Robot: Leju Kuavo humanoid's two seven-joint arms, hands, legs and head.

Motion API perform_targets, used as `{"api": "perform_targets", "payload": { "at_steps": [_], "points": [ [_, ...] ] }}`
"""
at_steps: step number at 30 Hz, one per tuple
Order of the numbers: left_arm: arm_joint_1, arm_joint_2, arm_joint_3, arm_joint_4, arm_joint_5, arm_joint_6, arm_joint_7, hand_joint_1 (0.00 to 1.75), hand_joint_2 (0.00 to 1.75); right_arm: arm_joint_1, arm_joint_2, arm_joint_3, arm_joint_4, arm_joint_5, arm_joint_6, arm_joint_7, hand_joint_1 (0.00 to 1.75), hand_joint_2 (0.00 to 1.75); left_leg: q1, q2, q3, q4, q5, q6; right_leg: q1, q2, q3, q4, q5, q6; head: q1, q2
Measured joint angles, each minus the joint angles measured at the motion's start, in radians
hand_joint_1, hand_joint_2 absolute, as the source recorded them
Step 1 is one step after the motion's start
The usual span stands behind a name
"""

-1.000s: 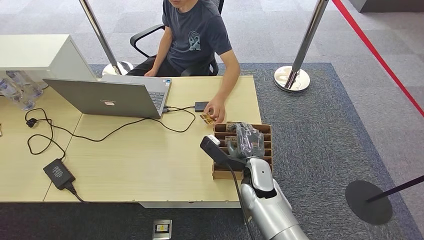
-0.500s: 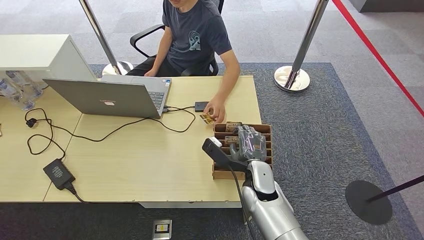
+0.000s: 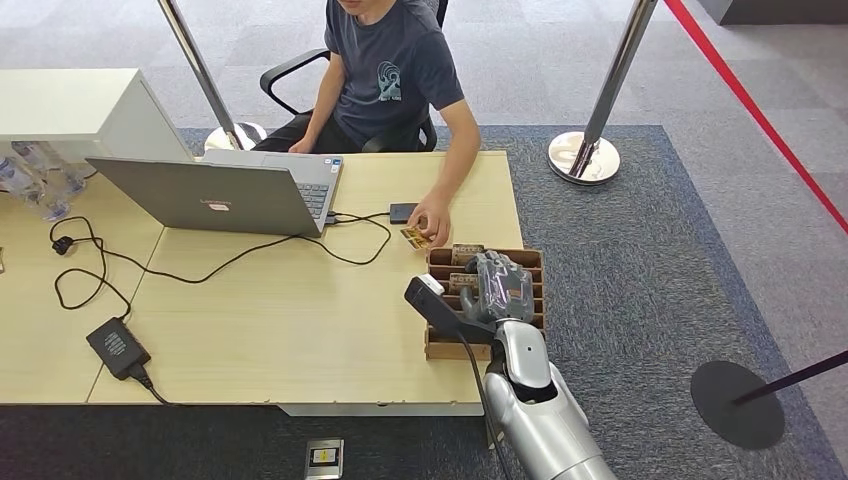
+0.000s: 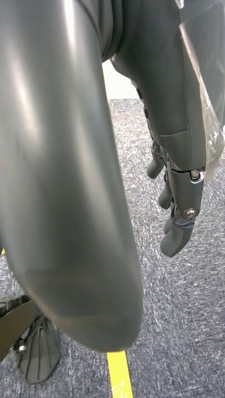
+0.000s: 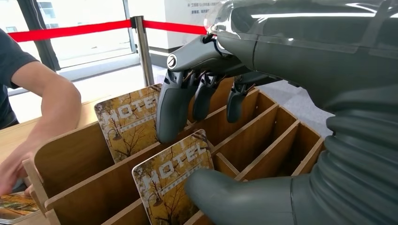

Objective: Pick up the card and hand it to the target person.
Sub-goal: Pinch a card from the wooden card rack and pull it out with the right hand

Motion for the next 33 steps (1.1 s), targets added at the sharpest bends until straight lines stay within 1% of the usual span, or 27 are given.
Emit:
{"api": "perform_targets", "payload": {
  "at_steps": [15,20,25,30,33],
  "points": [
    [0.000,-0.003,0.000,0.000,-0.012,-0.006,-0.003,0.00,0.00,0.004,-0.005,0.000,-0.014,0.006,0.008,0.009,1.05,1.75,0.000,0.000,0.000,0.000,0.000,0.000,0.000,0.000,0.000,0.000,0.000,0.000,0.000,0.000],
    [0.000,-0.003,0.000,0.000,-0.013,-0.007,-0.003,0.00,0.00,0.007,-0.008,-0.001,-0.019,0.007,0.009,0.010,1.16,1.75,0.000,0.000,0.000,0.000,0.000,0.000,0.000,0.000,0.000,0.000,0.000,0.000,0.000,0.000],
    [0.000,-0.003,-0.001,0.000,-0.016,-0.008,-0.003,0.00,0.00,0.010,-0.011,-0.003,-0.023,0.008,0.008,0.011,1.22,1.75,0.000,0.000,0.000,0.000,0.000,0.000,0.000,0.000,0.000,0.000,0.000,0.000,0.000,0.000],
    [0.000,-0.004,-0.001,0.000,-0.016,-0.008,-0.003,0.00,0.00,0.012,-0.012,-0.008,-0.024,0.010,0.007,0.011,1.20,1.75,0.000,0.000,0.000,0.000,0.000,0.000,0.000,0.000,0.000,0.000,0.000,0.000,0.000,0.000],
    [0.000,-0.004,-0.001,0.000,-0.015,-0.008,-0.003,0.00,0.00,0.012,-0.012,-0.008,-0.024,0.010,0.006,0.008,1.14,1.75,0.000,0.000,0.000,0.000,0.000,0.000,0.000,0.000,0.000,0.000,0.000,0.000,0.000,0.000]
  ]
}}
